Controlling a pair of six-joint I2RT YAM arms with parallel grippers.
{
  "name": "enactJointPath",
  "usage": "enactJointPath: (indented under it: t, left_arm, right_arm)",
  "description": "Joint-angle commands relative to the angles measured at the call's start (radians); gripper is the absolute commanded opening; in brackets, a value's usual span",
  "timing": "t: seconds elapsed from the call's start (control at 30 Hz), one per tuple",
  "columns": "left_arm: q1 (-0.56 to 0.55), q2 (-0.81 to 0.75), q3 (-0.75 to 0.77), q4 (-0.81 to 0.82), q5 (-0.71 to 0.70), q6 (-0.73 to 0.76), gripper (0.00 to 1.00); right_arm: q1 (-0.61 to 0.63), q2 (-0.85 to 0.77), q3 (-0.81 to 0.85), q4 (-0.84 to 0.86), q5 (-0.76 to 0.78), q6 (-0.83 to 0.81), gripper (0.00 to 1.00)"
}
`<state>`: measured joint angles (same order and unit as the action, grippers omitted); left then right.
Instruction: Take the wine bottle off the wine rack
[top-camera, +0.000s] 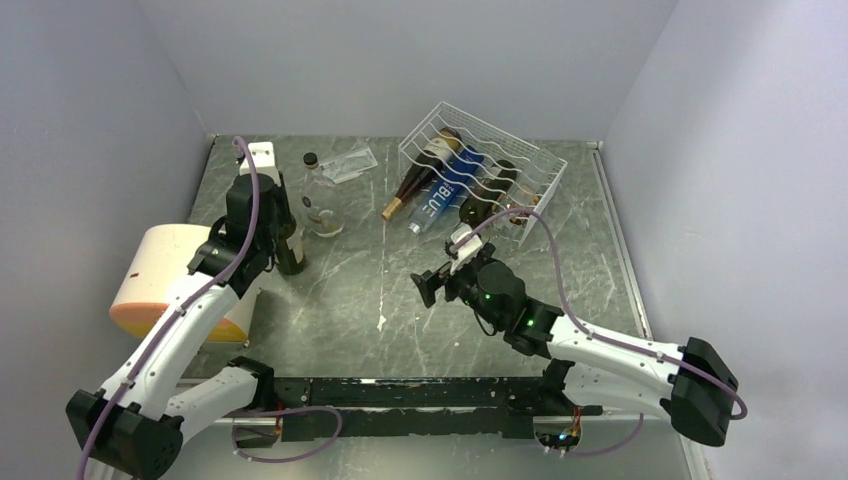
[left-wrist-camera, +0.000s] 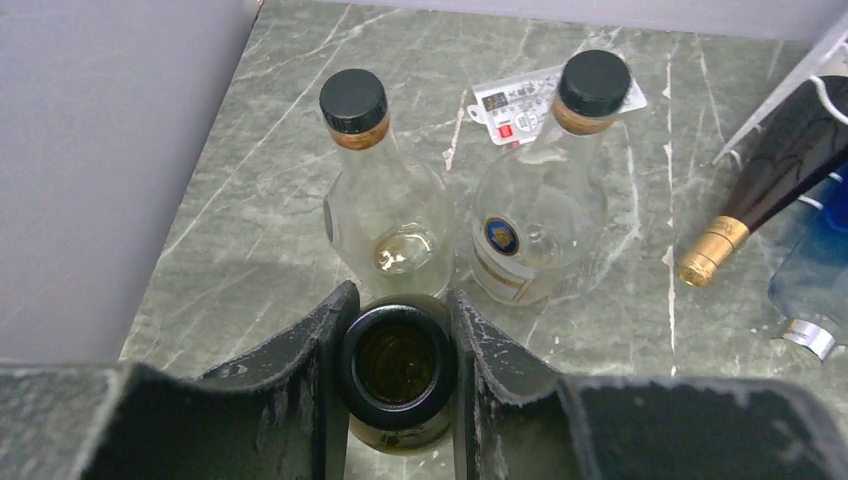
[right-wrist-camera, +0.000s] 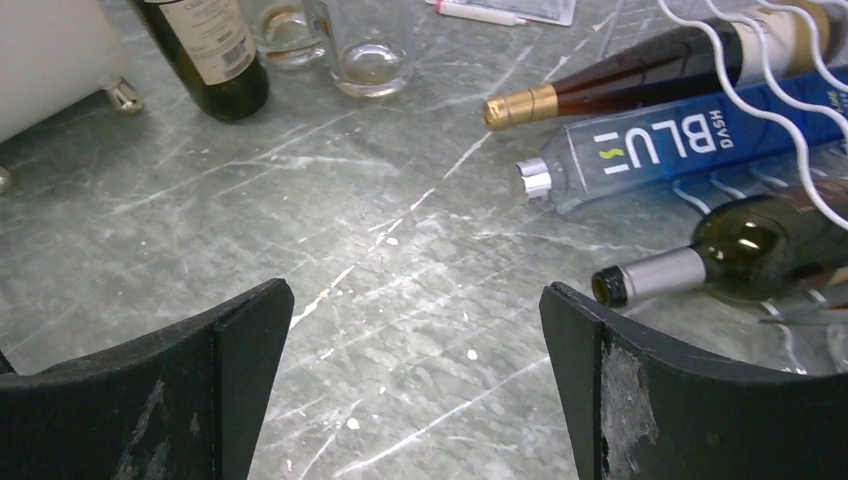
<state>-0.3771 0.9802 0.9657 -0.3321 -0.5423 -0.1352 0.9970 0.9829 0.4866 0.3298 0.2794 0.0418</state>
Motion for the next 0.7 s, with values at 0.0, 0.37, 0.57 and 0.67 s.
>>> enactJointPath:
  t: [0.0,0.37,0.57,0.67]
  left_arm:
    - [0.055,0.017,0.037,0.126,0.052,-0.026,0.07]
    - [0.078,0.010,-0.005,0.102,0.005,-0.015,0.31]
    - [0.079,-0.002,-0.027,0.105,0.005,-0.008,0.67]
    - [0.080,-0.009,-0.021,0.096,0.001,-0.007,0.78]
  right_arm:
    - [-0.013,-0.053,0.035,-0.107,0.064,-0.007,1.00]
    - [-0.075,-0.044,0.124,-0.225,0.069,0.017,1.00]
    - [-0.110,-0.015,0.186,-0.276,0.048,0.021,1.00]
    - [-0.123,-0.005,0.214,-0.297,0.037,0.023,1.00]
